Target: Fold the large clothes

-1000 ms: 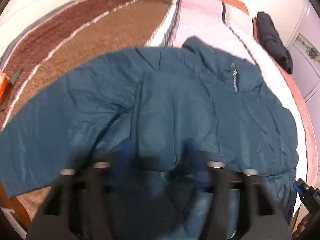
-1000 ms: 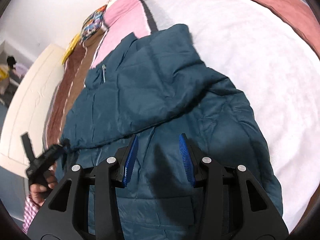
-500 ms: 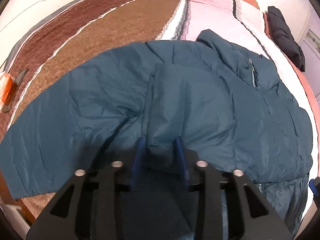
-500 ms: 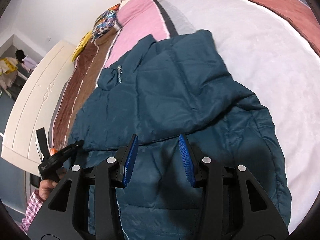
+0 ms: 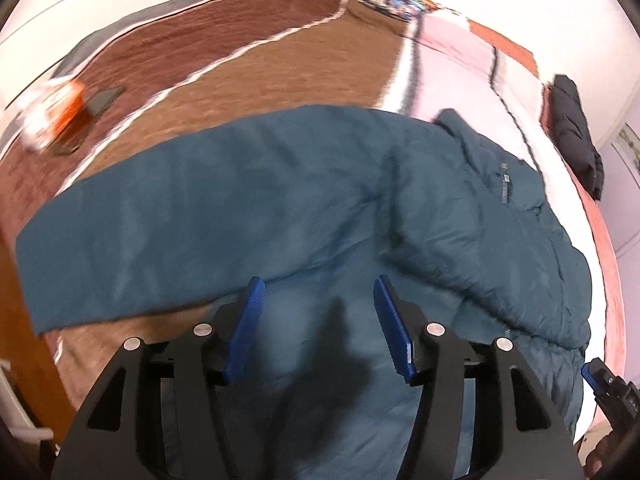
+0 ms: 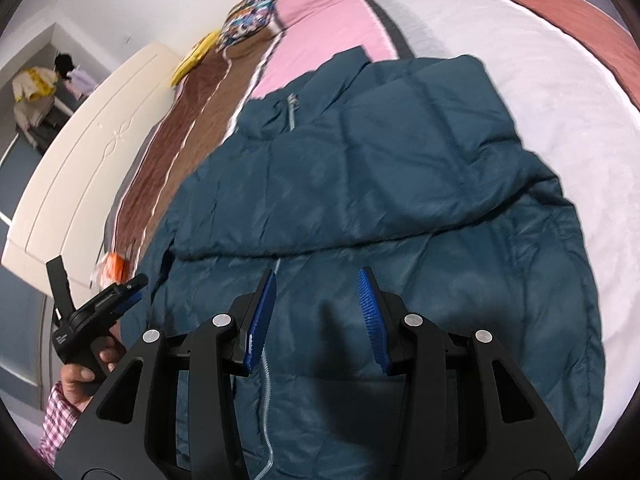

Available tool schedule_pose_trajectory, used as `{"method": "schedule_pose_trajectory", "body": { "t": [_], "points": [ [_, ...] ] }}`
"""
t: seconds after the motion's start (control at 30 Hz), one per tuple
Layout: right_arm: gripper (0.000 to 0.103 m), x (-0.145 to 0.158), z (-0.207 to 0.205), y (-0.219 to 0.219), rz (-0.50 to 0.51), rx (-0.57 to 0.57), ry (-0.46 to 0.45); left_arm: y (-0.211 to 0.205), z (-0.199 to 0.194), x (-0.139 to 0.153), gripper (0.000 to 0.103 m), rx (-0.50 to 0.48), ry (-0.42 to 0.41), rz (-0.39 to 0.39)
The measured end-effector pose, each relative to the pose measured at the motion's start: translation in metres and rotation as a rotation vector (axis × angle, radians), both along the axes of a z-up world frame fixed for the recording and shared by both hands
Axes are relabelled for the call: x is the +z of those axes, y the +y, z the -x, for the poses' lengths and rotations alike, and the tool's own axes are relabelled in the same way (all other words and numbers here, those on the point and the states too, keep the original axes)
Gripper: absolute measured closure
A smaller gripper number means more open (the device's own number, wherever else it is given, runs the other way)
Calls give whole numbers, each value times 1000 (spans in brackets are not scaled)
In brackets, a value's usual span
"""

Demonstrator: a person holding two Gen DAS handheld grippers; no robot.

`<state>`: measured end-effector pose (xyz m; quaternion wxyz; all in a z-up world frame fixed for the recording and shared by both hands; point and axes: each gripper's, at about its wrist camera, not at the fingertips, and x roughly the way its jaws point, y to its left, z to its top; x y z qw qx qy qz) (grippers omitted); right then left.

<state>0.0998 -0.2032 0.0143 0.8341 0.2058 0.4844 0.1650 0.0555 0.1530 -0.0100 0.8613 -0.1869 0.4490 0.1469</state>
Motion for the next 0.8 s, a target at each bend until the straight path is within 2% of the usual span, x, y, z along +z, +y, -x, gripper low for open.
{"method": "schedule_pose_trajectory", "body": {
  "t": [0.1, 0.2, 0.4, 0.5, 0.6, 0.7, 0.8],
  "points": [
    [60, -1, 5, 15, 10, 37, 8, 22, 22, -2, 45, 63, 5, 28],
    [60, -2, 10, 29, 24, 72, 9, 56, 49, -7, 41, 160, 21, 101],
    [60, -3, 15, 49, 43, 123, 8, 109, 91, -22, 41, 339, -26, 211],
    [60, -4, 17, 55, 53, 136, 10, 129, 104, -32, 40, 407, -56, 294],
    [60, -5, 17, 57, 58, 136, 13, 148, 111, -49, 40, 477, -73, 431],
    [60, -8, 16, 58, 58, 136, 27, 159, 114, -63, 40, 532, -86, 517],
    [60, -11, 16, 61, 56, 143, 42, 165, 113, -71, 40, 569, -94, 539]
  ]
}}
